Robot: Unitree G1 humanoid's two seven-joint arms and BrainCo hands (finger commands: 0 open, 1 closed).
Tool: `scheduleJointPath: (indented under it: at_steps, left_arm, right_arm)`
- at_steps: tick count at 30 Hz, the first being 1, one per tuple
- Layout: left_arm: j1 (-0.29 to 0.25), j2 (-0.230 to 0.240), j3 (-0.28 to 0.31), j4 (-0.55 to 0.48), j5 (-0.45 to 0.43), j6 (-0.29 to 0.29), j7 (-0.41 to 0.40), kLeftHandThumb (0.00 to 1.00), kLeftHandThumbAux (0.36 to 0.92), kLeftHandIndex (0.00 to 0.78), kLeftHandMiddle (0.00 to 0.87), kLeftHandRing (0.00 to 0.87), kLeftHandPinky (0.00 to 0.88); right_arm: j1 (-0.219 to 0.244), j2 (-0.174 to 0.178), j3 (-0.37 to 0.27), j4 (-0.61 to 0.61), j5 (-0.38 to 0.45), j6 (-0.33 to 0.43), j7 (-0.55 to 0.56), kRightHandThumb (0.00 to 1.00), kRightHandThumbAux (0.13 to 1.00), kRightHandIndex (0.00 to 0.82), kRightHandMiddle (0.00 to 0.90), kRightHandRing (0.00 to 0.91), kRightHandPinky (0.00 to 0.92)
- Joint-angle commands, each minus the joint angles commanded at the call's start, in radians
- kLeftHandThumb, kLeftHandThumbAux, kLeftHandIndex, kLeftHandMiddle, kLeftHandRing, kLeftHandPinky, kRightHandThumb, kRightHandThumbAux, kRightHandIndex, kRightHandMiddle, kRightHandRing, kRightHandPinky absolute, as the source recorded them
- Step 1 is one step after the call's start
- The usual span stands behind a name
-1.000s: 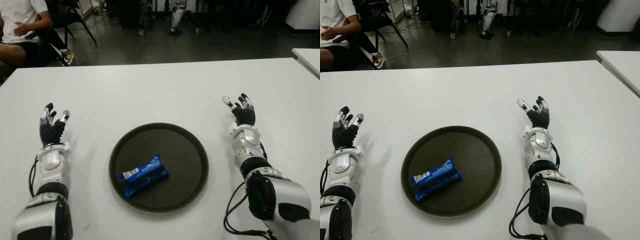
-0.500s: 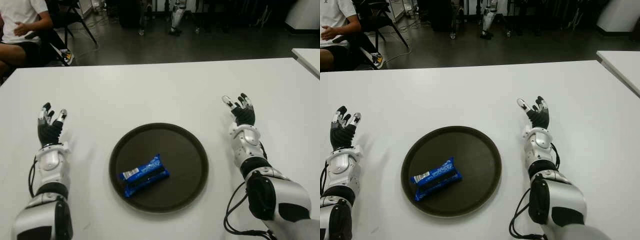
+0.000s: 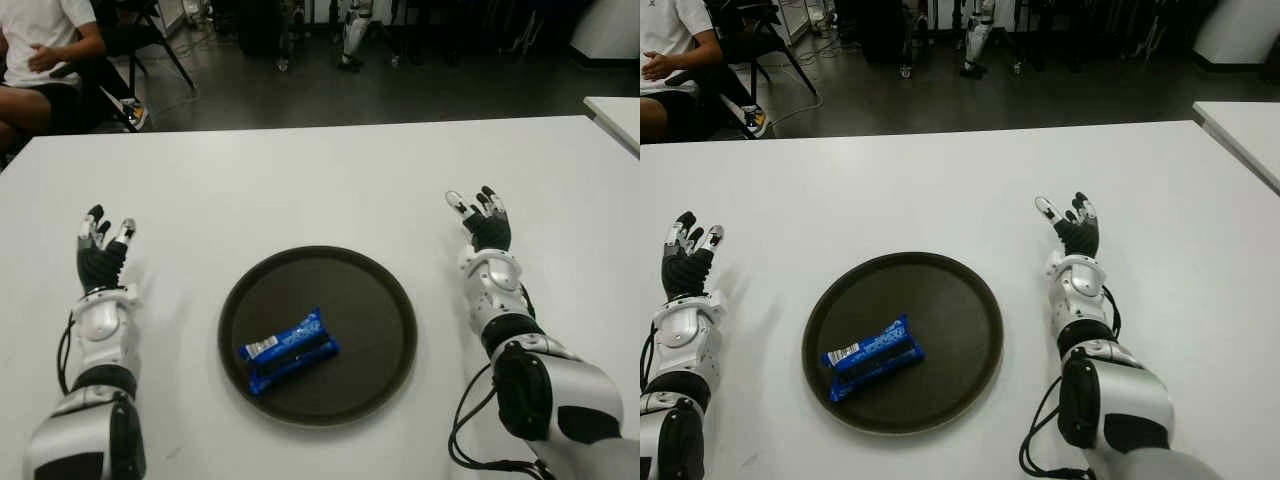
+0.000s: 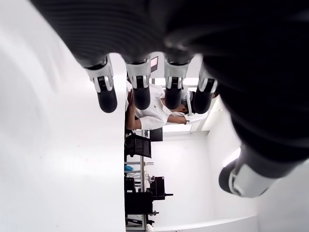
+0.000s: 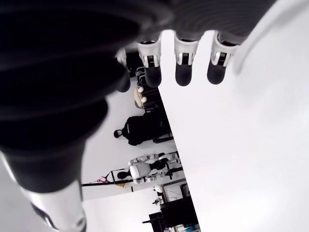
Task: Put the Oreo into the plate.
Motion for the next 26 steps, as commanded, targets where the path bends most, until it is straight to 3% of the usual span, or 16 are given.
scheduleJointPath:
  at_steps: [26]
  left_arm:
    - [0.01, -0.004, -0.013, -0.011, 0.005, -0.014, 0.003, 0.0, 0.689, 0.0, 0.0, 0.0, 0.0]
  right_arm:
    - [0.004, -0.008, 0.013, -0.002, -0.009, 0.007, 0.004, 0.0, 0.827, 0.009, 0.021, 0.035, 0.059]
